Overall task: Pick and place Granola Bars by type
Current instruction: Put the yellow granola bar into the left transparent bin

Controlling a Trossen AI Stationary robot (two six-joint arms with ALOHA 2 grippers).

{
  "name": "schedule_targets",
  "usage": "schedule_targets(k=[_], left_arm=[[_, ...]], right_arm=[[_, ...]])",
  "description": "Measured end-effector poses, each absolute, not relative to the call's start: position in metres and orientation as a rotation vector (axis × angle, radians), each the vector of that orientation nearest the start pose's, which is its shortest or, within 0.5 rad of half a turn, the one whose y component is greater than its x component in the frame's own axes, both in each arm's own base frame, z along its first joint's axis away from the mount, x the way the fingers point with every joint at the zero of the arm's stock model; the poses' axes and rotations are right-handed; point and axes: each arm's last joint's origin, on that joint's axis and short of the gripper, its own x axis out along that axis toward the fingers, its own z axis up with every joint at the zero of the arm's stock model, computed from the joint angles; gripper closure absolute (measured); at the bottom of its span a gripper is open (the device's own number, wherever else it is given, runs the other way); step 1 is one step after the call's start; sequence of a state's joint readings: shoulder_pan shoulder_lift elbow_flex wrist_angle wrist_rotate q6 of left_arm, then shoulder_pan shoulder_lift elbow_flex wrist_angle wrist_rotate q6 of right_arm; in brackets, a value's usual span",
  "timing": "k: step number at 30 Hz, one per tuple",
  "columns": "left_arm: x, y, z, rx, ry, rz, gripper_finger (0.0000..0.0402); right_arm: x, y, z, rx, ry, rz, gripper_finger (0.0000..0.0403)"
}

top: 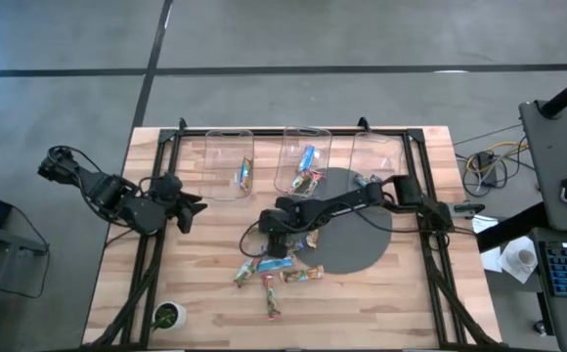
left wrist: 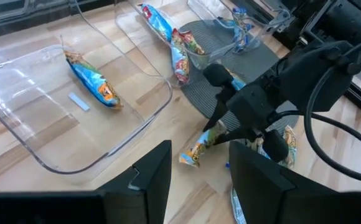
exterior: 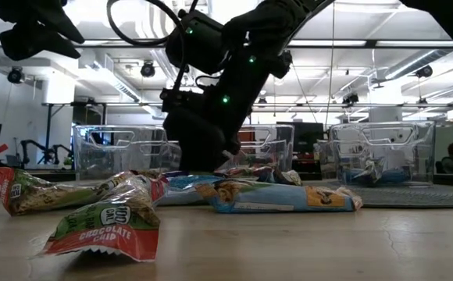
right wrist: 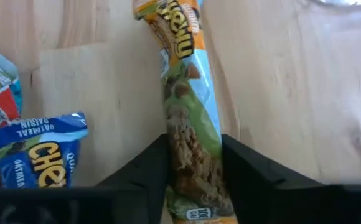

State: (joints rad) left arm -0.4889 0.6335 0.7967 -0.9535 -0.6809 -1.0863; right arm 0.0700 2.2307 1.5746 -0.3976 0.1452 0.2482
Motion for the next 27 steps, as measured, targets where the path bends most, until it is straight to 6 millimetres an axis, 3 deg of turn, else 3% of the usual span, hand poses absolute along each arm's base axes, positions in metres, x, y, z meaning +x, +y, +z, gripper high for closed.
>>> schedule_targets(k=[4,7,13,16,20,23,27], left_arm=[[0.097,-0.031,0.296,-0.606,0.457,0.506,0.0259],[0.095,-0.029,0.297,-0.597,0.435,0.514,0.0259],[0.088,-0.024,0.3,-0.602,0.381,0.53,0.0259],[0.085,-0.022,0.302,-0.606,0.355,0.539,0.0259],[0.082,-0.02,0.305,-0.6,0.321,0.542,0.0259],[0.08,-0.019,0.306,-0.596,0.308,0.543,0.0259],[0.079,-0.018,0.306,-0.593,0.307,0.539,0.0259]], right_arm=[[0.462,0.028,0.148,0.153,0.983,-0.225,0.0316],[0.466,0.027,0.183,0.154,0.884,-0.243,0.0333],[0.476,0.017,0.242,0.199,0.711,-0.264,0.0329],[0.484,-0.002,0.266,0.349,0.597,-0.33,0.0326],[0.501,-0.05,0.264,0.621,0.5,-0.418,0.0328],[0.52,-0.083,0.252,0.757,0.437,-0.364,0.0327],[0.539,-0.105,0.231,0.901,0.477,-0.292,0.0313]])
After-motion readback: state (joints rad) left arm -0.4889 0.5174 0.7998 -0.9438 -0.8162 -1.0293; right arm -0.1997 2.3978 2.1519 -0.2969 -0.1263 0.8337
